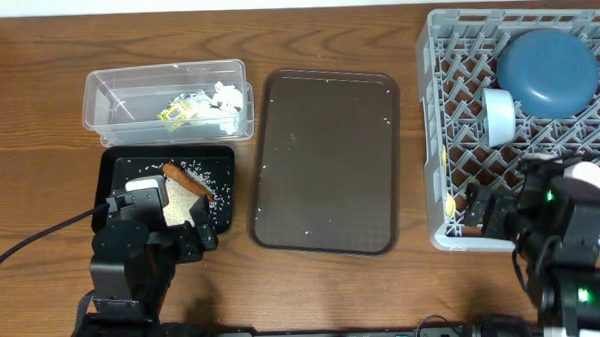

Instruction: Sort waste into correct bins and load items into the dishwasher rack

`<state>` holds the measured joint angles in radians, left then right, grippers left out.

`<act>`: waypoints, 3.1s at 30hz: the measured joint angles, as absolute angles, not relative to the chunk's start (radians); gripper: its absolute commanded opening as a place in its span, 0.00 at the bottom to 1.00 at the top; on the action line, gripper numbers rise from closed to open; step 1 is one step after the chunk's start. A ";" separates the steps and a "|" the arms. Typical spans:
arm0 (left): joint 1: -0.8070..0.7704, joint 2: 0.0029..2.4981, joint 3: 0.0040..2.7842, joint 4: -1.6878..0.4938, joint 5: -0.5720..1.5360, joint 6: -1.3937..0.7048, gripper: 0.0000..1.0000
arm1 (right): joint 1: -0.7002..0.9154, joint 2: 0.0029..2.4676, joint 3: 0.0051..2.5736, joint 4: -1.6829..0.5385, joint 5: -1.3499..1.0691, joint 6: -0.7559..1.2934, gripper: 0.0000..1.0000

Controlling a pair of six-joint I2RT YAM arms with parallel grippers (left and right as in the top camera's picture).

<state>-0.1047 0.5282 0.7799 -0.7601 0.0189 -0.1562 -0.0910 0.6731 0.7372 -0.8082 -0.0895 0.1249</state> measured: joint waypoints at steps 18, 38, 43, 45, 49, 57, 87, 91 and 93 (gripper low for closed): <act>-0.105 0.528 0.778 -0.760 0.019 -0.156 0.94 | -0.031 0.192 0.347 -0.259 -0.085 0.117 0.99; -0.105 0.528 0.778 -0.761 0.019 -0.156 0.94 | -0.031 0.012 0.009 -0.070 -0.015 0.063 0.99; -0.105 0.528 0.778 -0.761 0.019 -0.156 0.94 | -0.031 0.011 0.007 -0.070 -0.010 0.063 0.99; -0.105 0.528 0.778 -0.761 0.019 -0.156 0.95 | -0.031 0.011 0.007 -0.070 -0.010 0.063 0.99; -0.105 0.528 0.778 -0.760 0.019 -0.156 0.94 | -0.031 0.011 0.007 -0.071 -0.010 0.063 0.99; -0.105 0.528 0.778 -0.761 0.019 -0.156 0.94 | -0.031 0.011 0.007 -0.071 -0.010 0.063 0.99; -0.086 0.525 0.774 -0.756 0.019 -0.155 0.94 | -0.031 0.011 0.007 -0.070 -0.010 0.062 0.99; -0.030 0.476 0.710 -0.687 0.019 -0.155 0.94 | -0.031 0.011 0.007 -0.070 -0.010 0.062 0.99; -0.010 0.429 0.646 -0.623 0.018 -0.155 0.94 | -0.031 0.011 0.007 -0.071 -0.010 0.062 0.99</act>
